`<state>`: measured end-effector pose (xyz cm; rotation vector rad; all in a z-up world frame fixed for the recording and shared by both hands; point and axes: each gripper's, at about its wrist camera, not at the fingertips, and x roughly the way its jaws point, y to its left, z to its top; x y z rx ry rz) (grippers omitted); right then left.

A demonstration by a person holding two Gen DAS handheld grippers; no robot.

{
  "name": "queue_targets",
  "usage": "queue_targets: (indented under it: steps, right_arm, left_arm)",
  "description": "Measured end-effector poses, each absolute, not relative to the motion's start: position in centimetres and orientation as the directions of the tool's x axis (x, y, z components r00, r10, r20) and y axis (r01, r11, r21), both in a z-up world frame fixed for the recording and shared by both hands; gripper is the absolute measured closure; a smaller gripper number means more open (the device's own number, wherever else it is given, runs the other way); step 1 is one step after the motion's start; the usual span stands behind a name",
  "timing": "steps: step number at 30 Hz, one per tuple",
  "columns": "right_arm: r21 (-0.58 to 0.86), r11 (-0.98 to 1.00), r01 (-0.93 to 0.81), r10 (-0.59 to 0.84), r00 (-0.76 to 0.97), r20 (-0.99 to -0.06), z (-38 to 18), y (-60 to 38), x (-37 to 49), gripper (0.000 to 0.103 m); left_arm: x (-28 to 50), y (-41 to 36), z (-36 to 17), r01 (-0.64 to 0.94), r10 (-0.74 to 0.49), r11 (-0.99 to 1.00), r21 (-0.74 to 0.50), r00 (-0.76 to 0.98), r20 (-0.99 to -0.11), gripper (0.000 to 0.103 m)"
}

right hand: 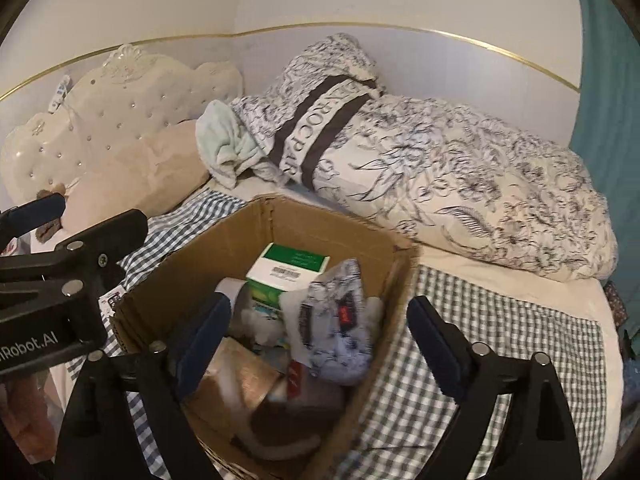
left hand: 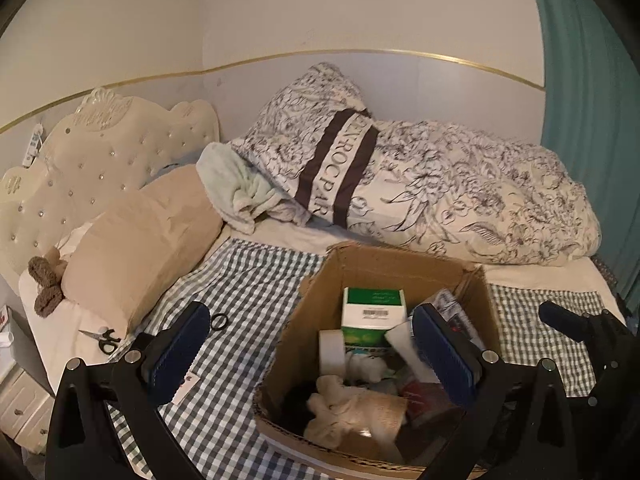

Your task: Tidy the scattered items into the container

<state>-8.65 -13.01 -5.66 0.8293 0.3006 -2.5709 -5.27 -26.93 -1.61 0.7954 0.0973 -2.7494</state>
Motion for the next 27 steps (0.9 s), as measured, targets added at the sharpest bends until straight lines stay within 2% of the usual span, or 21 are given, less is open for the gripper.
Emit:
queue_targets:
  steps: [9, 13, 22, 27]
  right_arm:
    - [-0.078, -0.929, 0.361, -0.262, -0.793, -0.55, -2.3, -7.5, -7.2, 0.006]
    - [-0.077, -0.945, 0.319, -0.234, -0.819, -0.524, -0.8, -4.9, -6.3, 0.0]
    - [-0.083, -0.971, 0.226, -0.157, -0.856, -0.493, 1.5, 0.9, -4.4, 0.0]
    - [-0.08, -0.981, 0.179, -0.119, -0.868, -0.483, 2.7, 4.5, -3.2, 0.0]
  left_arm:
    - [-4.4, -23.9, 1.1, 0.215, -0.171, -0.976, -0.035, -0.857, -0.487, 0.0]
    - [-4.1, -22.4, 1.7, 0.199, -0.152, -0.979, -0.05, -0.868, -0.473, 0.0]
    - [-3.8, -17.6, 3.3, 0.13, -0.087, -0.99, -0.063, -0.886, -0.455, 0.0]
    - [-3.8, -15.0, 3.7, 0.085, -0.021, -0.988, -0.127, -0.9, -0.436, 0.0]
